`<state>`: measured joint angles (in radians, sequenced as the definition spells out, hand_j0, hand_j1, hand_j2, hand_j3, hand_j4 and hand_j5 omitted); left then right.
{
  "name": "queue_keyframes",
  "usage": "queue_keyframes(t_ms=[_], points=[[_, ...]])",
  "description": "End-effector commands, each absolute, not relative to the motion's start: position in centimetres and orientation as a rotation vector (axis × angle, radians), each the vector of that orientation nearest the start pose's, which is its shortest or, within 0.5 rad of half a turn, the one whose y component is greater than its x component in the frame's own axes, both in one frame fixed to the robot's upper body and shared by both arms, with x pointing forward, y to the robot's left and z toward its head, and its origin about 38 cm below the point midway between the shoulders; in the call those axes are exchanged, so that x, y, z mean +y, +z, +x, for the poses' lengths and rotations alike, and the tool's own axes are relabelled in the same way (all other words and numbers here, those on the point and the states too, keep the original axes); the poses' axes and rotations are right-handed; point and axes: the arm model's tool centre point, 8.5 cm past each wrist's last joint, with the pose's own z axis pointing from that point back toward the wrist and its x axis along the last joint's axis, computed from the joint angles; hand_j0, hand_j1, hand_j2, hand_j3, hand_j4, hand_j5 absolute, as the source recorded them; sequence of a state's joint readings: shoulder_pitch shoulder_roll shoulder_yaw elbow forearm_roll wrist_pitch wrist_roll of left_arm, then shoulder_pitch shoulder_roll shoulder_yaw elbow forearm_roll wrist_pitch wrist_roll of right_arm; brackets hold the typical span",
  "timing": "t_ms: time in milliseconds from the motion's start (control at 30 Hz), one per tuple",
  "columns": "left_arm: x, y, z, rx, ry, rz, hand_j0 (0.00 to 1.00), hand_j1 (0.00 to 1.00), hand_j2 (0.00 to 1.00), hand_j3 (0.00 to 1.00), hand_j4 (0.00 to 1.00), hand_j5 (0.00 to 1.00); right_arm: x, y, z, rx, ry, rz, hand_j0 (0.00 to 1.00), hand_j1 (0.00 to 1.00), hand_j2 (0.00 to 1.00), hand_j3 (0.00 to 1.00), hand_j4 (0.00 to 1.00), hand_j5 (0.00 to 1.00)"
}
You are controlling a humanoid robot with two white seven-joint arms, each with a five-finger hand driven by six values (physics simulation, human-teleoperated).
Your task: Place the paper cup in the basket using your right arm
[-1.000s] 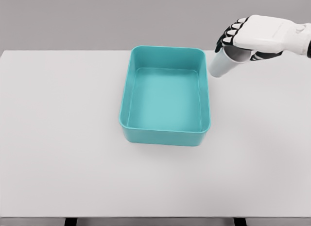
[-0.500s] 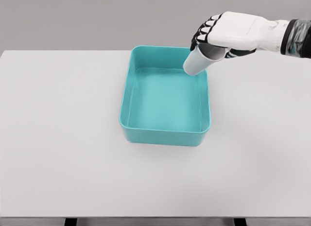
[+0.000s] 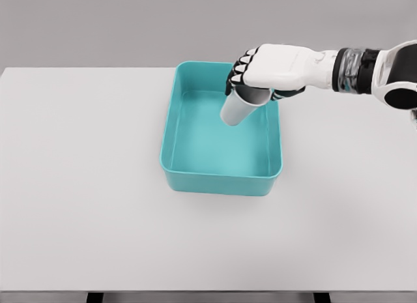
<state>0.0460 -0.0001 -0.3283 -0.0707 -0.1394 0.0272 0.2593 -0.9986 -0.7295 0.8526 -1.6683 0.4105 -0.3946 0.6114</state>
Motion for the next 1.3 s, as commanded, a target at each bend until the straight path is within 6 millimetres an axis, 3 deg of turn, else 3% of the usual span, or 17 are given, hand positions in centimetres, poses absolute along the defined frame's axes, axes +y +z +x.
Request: queue_keyframes(t_ms=[0,400,1267], points=[[28.4,-25.9,0.2,-0.039,-0.468,0.329,1.00,1.00,1.00,1.00,1.00,1.00,-17.7,30.6,43.7,1.782,-2.860,0.648,0.73,0.73,0.73,0.73,0.73,0.73],[28.4,-25.9,0.2,-0.039,-0.468,0.329,1.00,1.00,1.00,1.00,1.00,1.00,-16.1,29.5,43.5,1.732,-2.869,0.601,0.73,0.73,0.73,0.73,0.73,0.73],[28.4,-25.9,0.2,-0.039,-0.468,0.329,1.00,1.00,1.00,1.00,1.00,1.00,-16.3,27.4,44.0,1.623,-2.937,0.608,0.73,0.73,0.73,0.73,0.73,0.73]])
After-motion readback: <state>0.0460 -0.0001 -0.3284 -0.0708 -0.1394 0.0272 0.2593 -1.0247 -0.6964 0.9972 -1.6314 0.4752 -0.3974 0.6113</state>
